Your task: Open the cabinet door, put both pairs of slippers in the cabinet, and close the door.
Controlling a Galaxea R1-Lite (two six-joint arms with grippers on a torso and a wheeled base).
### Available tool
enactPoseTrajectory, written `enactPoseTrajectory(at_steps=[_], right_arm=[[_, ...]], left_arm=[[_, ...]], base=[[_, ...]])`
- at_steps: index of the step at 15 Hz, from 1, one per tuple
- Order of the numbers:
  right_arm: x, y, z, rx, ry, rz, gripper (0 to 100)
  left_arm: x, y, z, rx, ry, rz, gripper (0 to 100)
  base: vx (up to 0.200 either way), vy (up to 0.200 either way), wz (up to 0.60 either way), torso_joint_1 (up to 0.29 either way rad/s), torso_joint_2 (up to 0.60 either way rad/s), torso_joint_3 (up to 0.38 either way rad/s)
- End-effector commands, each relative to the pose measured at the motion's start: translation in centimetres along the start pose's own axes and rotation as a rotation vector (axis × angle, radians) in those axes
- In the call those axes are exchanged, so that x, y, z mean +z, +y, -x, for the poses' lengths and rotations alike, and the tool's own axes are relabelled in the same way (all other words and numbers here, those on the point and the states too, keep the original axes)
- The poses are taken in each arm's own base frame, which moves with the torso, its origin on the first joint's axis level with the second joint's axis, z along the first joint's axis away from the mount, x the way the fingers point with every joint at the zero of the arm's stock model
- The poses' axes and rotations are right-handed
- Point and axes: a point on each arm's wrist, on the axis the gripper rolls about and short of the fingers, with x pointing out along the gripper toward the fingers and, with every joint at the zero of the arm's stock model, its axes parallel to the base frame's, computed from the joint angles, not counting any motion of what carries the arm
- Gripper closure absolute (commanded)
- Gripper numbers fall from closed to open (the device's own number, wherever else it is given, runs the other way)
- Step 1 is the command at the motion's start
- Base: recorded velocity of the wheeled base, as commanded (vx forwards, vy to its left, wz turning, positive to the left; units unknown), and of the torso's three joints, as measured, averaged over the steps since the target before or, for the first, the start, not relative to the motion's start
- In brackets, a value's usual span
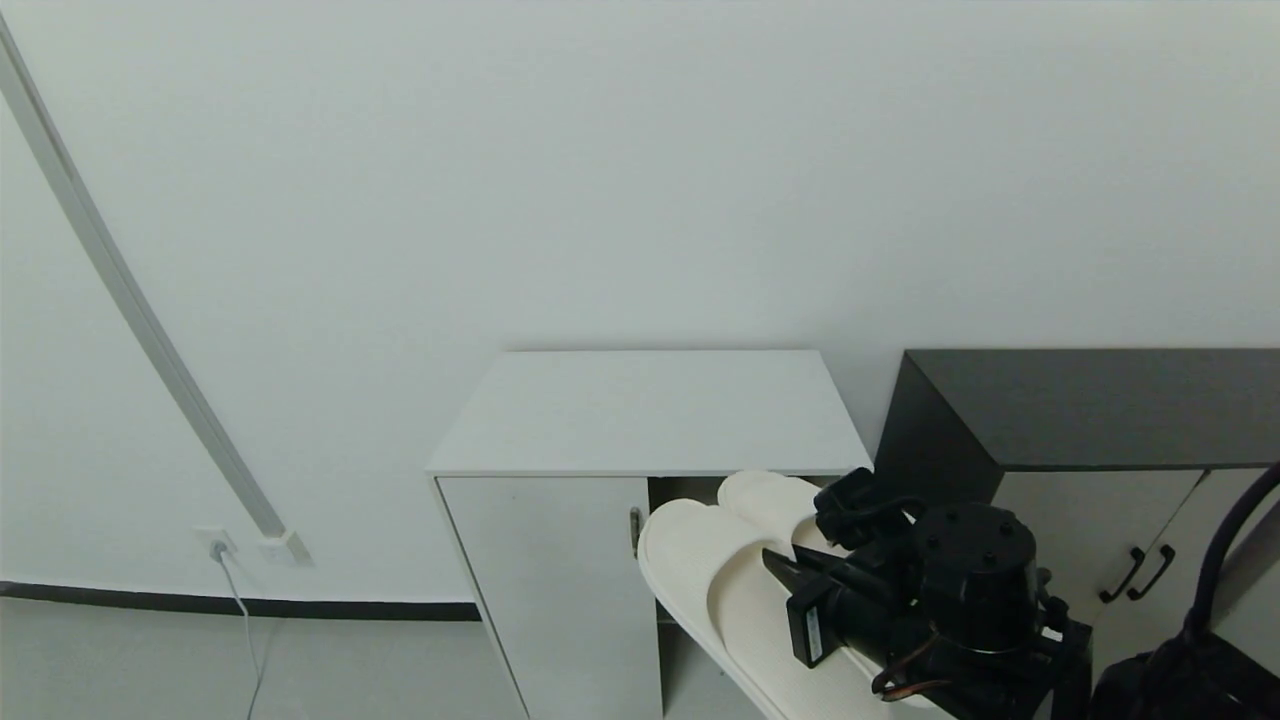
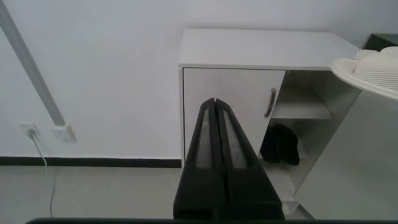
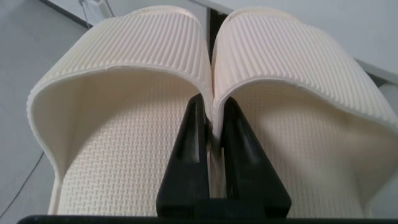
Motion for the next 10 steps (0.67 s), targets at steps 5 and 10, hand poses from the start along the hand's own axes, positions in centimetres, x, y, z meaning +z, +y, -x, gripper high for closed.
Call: enactPoseTrajectory(at_steps=[5,10], right_arm=[[-0.45,0.01,0.03,0.001,0.015,0.006,100],[-0.49,0.01,0.01,0.000,0.016,0.006,100]], left_arm=[[-0.01,0.00,-0.01,0.001,0.001,0.001,100],[0.04,0.00,0.00,0.001,0.000,0.001,100]], base=[[0.000,0.000,0.00,-0.151,0.33,0.172],[0.000,0.000,0.00,-0.155,0.35,0.192]])
